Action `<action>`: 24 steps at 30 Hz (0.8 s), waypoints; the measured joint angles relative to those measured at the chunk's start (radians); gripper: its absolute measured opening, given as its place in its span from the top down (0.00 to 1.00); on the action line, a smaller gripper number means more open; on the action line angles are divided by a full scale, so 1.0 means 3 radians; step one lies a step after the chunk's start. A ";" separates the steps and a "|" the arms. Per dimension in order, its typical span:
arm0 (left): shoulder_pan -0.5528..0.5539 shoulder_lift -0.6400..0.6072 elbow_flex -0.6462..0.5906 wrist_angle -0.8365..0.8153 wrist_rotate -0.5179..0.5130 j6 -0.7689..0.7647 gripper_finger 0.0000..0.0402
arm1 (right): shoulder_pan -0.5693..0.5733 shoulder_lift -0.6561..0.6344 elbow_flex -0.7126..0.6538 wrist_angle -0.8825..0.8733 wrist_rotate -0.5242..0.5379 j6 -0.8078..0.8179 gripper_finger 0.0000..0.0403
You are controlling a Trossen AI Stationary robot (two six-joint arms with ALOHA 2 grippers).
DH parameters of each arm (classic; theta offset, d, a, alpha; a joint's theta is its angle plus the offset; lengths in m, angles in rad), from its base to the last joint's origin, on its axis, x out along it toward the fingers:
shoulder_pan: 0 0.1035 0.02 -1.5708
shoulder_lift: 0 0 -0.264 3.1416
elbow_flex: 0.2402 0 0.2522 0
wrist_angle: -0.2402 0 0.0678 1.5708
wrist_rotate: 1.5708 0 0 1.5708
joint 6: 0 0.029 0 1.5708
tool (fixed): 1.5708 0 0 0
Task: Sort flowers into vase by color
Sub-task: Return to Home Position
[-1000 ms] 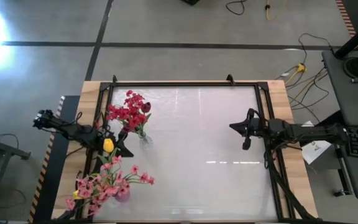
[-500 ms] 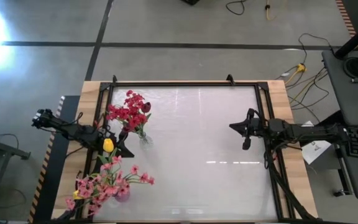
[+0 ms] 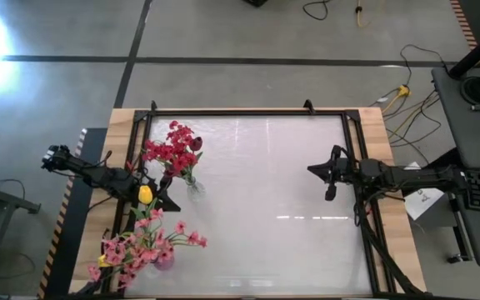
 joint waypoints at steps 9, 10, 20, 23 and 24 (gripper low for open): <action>0.0000 0.0060 0.0000 0.0000 0.0001 0.0000 1.00 | 0.0000 0.0000 0.0004 0.0001 0.0000 -0.0007 0.98; 0.0000 0.0066 0.0000 0.0000 0.0001 0.0000 1.00 | 0.0000 0.0000 0.0004 0.0000 0.0000 -0.0003 0.98; 0.0000 0.0127 0.0000 0.0000 0.0001 0.0000 1.00 | 0.0000 0.0000 0.0004 0.0001 0.0000 -0.0006 0.98; 0.0000 0.0139 0.0000 0.0000 0.0003 0.0001 1.00 | 0.0000 0.0000 0.0004 0.0001 0.0000 -0.0005 0.98; 0.0000 0.0142 0.0000 0.0000 0.0003 0.0000 1.00 | 0.0000 0.0000 0.0004 0.0000 0.0000 -0.0007 0.98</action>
